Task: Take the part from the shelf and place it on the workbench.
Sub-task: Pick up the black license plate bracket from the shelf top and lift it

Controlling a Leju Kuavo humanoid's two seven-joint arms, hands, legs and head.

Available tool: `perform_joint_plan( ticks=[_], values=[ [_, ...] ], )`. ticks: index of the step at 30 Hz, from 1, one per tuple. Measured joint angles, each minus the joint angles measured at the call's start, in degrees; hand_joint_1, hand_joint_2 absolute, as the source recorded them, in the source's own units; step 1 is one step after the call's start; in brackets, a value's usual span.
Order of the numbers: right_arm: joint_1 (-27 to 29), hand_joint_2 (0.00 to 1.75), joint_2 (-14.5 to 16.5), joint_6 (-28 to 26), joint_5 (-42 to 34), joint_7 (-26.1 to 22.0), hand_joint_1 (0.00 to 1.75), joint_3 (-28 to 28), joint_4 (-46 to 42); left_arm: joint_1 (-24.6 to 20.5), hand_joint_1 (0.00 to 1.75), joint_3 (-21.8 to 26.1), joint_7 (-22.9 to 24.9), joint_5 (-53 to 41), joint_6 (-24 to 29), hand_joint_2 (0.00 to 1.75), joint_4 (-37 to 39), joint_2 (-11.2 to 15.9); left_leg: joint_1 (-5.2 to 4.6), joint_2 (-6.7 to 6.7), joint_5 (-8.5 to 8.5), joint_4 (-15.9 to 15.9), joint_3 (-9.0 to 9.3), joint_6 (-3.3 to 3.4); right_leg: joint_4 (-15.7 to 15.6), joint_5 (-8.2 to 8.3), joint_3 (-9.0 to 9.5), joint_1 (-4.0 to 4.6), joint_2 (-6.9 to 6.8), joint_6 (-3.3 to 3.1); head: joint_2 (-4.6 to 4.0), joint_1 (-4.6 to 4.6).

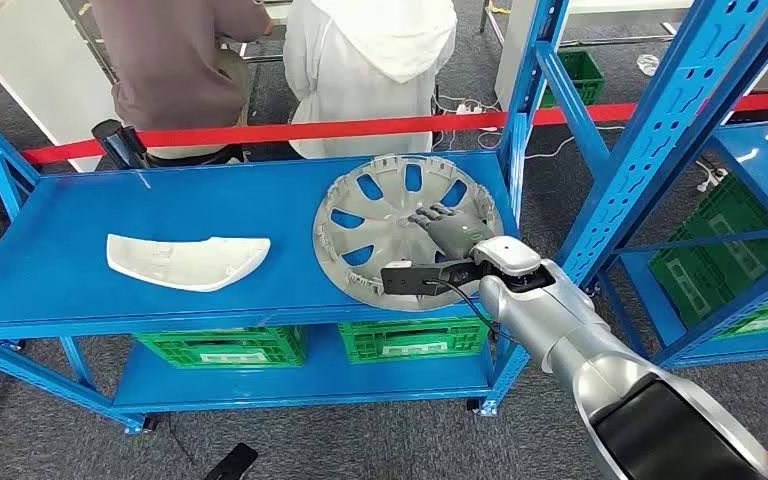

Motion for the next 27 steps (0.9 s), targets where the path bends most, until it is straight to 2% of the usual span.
perform_joint_plan(
  ticks=[5, 26, 27],
  values=[
    [0.41, 0.00, 0.25, 0.01, -0.06, 0.02, 0.00, -0.16, 0.59, 0.00, 0.00, 0.03, 0.00, -0.16, -0.01, 0.00, 0.00, -0.01, -0.03, 0.01, 0.01, 0.02, 0.09, -0.01, -0.01, 0.01, 0.24, -0.04, -0.01, 0.00, 0.00, 0.01],
    [1.37, 0.00, 5.01, 1.37, -0.62, -0.09, 0.00, -0.23, 1.88, 1.05, 0.00, 1.61, -1.09, 1.20, 0.87, 0.00, 0.00, -0.01, -0.13, -0.01, -0.01, 0.09, 0.35, 0.02, -0.21, 0.05, 0.64, -0.13, -0.08, 0.04, 0.00, 0.01],
    [1.39, 0.44, 5.12, 1.54, -0.83, -0.07, 0.00, -0.23, 2.08, 1.09, 0.00, 1.64, -1.13, 1.22, 0.89, 0.00, 0.00, -0.01, -0.13, -0.01, -0.01, 0.09, 0.35, 0.02, -0.21, 0.05, 0.64, -0.13, -0.08, 0.04, 0.00, 0.01]
  ],
)
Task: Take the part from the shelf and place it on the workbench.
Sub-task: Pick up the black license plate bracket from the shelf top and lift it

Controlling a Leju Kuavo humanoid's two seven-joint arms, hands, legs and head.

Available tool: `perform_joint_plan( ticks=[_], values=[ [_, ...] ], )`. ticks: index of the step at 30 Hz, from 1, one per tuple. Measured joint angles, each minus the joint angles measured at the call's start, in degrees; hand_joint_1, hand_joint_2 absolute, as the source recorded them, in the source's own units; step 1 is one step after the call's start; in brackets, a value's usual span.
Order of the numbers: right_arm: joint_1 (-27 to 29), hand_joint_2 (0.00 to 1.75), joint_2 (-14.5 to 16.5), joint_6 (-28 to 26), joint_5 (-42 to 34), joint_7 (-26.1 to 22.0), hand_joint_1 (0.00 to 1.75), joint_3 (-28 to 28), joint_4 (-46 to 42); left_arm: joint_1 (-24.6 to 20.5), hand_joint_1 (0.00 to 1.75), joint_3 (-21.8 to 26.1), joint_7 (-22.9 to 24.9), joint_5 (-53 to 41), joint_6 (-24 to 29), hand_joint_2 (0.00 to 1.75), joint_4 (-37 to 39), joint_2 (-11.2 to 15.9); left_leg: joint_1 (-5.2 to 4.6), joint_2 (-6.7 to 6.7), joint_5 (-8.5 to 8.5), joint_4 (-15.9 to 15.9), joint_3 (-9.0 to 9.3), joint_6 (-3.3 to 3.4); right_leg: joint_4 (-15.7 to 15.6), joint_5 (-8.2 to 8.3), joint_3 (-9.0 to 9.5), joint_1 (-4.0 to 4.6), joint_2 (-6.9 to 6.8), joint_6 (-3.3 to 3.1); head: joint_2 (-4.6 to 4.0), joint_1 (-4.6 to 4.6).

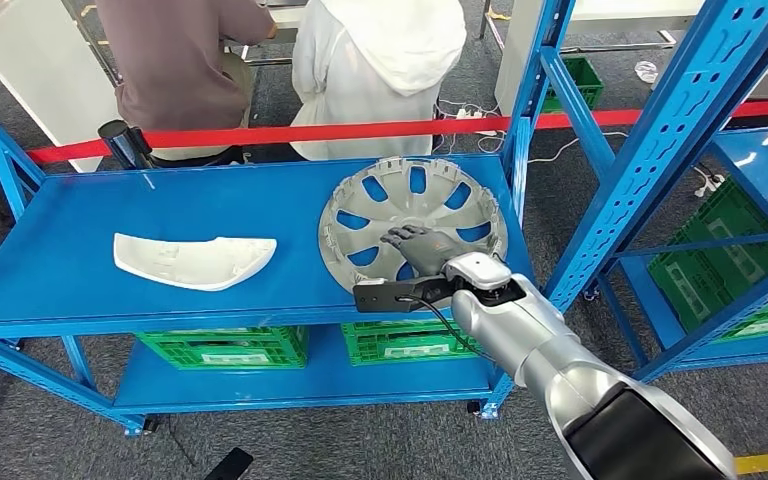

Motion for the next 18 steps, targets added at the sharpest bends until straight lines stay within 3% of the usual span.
perform_joint_plan(
  ticks=[3, 18],
  values=[
    [0.08, 1.75, 0.22, 0.76, -1.18, 0.19, 0.00, -0.01, 0.77, 0.02, 0.00, 0.04, 0.00, -0.35, 0.02, 0.00, 0.00, 0.02, 0.00, 0.00, 0.00, 0.00, 0.00, 0.01, -0.01, 0.00, 0.01, 0.00, 0.00, 0.00, 0.00, 0.00],
    [1.11, 1.75, -0.67, 1.57, -4.25, 1.29, 0.00, -2.55, 4.39, -0.44, 0.00, 0.04, 0.64, -2.27, -0.77, 0.00, 0.00, 0.02, -0.03, 0.02, -0.02, 0.02, 0.07, 0.02, -0.04, 0.01, 0.00, 0.00, 0.04, 0.01, 0.00, 0.00]
  ],
)
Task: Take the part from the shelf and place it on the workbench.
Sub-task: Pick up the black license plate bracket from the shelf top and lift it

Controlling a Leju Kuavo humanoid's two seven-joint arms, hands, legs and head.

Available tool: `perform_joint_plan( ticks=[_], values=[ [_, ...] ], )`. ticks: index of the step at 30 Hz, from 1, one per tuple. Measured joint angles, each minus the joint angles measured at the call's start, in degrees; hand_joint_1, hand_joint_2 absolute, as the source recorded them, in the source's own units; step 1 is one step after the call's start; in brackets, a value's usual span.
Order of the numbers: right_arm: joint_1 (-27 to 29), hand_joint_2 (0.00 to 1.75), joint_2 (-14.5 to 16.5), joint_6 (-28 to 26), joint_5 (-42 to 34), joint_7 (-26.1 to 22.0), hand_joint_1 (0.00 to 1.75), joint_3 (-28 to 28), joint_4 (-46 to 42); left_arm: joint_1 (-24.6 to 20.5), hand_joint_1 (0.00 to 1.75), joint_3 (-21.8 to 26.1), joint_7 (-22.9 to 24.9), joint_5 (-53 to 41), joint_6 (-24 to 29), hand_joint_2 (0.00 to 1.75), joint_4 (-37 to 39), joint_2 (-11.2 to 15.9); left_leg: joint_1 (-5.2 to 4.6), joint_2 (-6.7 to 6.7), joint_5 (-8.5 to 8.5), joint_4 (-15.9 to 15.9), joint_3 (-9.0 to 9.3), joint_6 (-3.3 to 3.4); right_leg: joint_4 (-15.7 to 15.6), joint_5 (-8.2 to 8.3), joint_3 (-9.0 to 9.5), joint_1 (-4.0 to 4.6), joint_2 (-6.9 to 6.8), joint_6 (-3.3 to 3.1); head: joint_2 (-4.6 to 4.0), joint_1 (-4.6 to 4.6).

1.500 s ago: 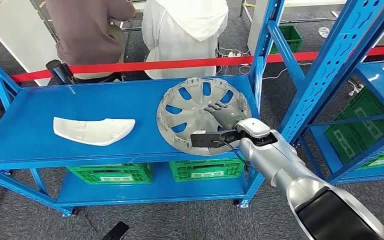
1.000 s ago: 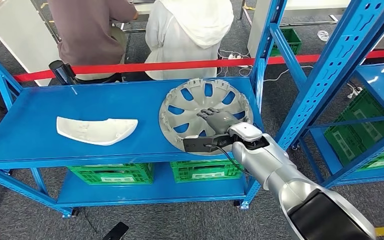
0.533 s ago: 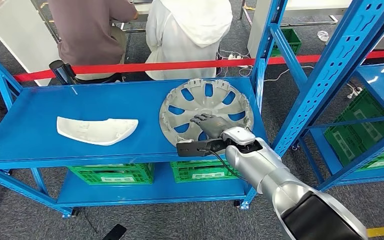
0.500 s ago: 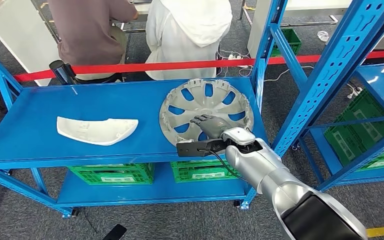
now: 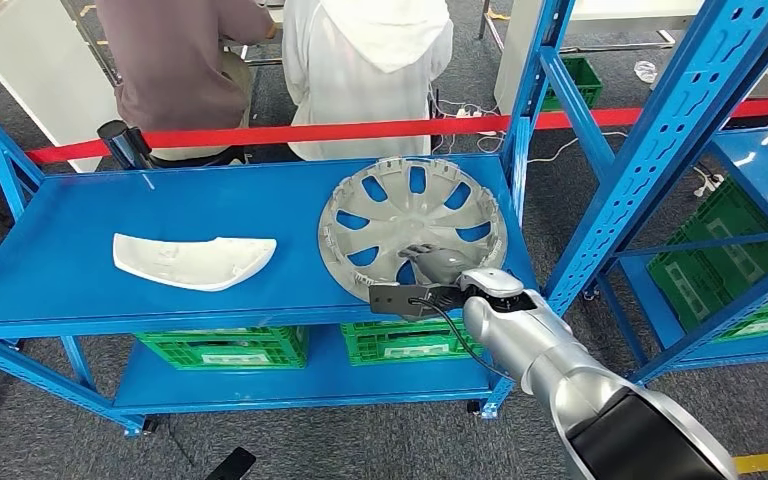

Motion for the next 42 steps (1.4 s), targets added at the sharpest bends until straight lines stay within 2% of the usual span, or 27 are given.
perform_joint_plan(
  ticks=[27, 31, 35, 39, 42],
  values=[
    [0.02, 1.75, -1.34, 0.87, -0.94, 0.18, 0.00, -1.12, 1.15, -0.61, 0.00, 0.00, 0.03, -0.27, -0.27, 0.00, 0.00, -0.07, 0.00, 0.00, 0.00, 0.00, -0.01, 0.01, -0.01, 0.00, 0.00, 0.00, 0.00, 0.00, 0.00, 0.00],
    [0.07, 0.00, -1.53, 0.11, -0.84, 0.32, 0.00, -1.33, 1.23, -0.62, 0.00, 0.00, 0.14, -0.56, -0.49, 0.00, 0.00, -0.08, 0.00, 0.01, 0.00, 0.00, 0.00, 0.01, -0.02, 0.00, 0.00, 0.00, 0.00, 0.00, 0.00, 0.00],
    [0.30, 0.00, -1.89, -2.03, -0.39, 0.95, 0.00, -1.39, 1.26, -0.62, 0.00, 0.00, 0.00, -0.64, -0.52, 0.00, 0.00, -0.13, 0.00, 0.00, 0.00, 0.00, -0.01, 0.01, -0.02, 0.00, 0.00, 0.00, 0.00, 0.00, 0.00, 0.00],
    [0.54, 1.75, -2.07, -2.71, 0.42, 2.02, 0.00, -1.41, 1.27, -0.61, 0.00, 0.00, -0.22, -0.70, -0.52, 0.00, 0.00, -0.14, 0.00, 0.00, -0.01, 0.00, -0.01, 0.01, -0.02, 0.00, 0.00, -0.01, 0.01, 0.00, 0.00, 0.00],
    [0.63, 1.75, -2.16, -2.95, 0.49, 2.06, 0.00, -1.41, 1.26, -0.61, 0.00, 0.00, -0.27, -0.75, -0.52, 0.00, 0.00, -0.17, 0.00, 0.00, -0.01, 0.00, -0.01, 0.01, -0.02, 0.00, 0.00, -0.01, 0.00, 0.00, 0.00, 0.00]
  ],
)
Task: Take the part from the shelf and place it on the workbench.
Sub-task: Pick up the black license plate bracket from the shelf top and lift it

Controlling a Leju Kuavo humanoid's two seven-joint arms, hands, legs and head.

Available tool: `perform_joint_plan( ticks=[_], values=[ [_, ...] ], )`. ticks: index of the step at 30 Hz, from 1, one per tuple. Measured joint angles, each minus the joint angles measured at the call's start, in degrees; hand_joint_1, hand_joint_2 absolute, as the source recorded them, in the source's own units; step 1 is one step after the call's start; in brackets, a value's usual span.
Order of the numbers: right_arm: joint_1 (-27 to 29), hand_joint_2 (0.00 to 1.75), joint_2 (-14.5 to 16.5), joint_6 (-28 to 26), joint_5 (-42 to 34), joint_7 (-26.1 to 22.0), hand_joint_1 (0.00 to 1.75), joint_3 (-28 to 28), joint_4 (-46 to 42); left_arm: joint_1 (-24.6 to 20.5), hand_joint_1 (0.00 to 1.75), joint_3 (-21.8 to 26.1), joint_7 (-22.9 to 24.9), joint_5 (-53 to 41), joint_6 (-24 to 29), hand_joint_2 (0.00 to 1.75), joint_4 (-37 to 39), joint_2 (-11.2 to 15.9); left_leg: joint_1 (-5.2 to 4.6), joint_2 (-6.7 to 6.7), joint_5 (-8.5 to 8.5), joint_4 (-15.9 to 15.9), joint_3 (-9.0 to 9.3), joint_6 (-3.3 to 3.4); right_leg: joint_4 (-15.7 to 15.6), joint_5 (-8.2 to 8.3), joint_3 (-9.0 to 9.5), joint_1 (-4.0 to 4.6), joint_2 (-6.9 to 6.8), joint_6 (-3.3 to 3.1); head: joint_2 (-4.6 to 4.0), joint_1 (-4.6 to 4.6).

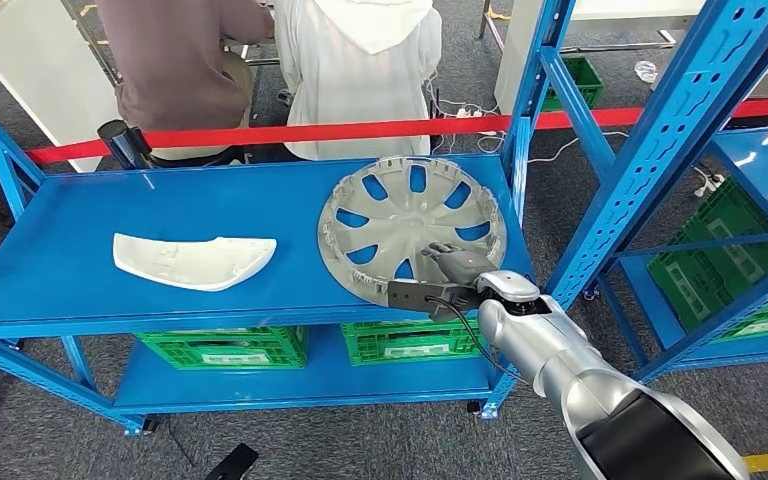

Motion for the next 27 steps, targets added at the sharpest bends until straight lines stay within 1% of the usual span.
perform_joint_plan(
  ticks=[10, 27],
  values=[
    [0.01, 1.75, -0.11, -0.07, -0.15, -1.11, 0.00, -0.02, 0.02, 0.00, 0.00, 0.88, -0.21, 0.02, 0.03, 0.00, 0.00, -0.05, 0.00, 0.00, 0.00, 0.00, 0.00, 0.00, 0.00, 0.00, 0.00, 0.00, 0.00, 0.00, 0.00, 0.00],
    [0.01, 1.75, -0.12, 0.27, -0.39, -0.95, 0.00, -0.43, 0.02, -0.01, 0.00, 1.36, -0.18, -0.66, 0.10, 0.00, 0.00, -0.11, 0.00, 0.00, 0.00, 0.00, 0.00, 0.00, 0.00, 0.00, 0.00, 0.00, 0.00, 0.00, 0.00, 0.00]
  ],
)
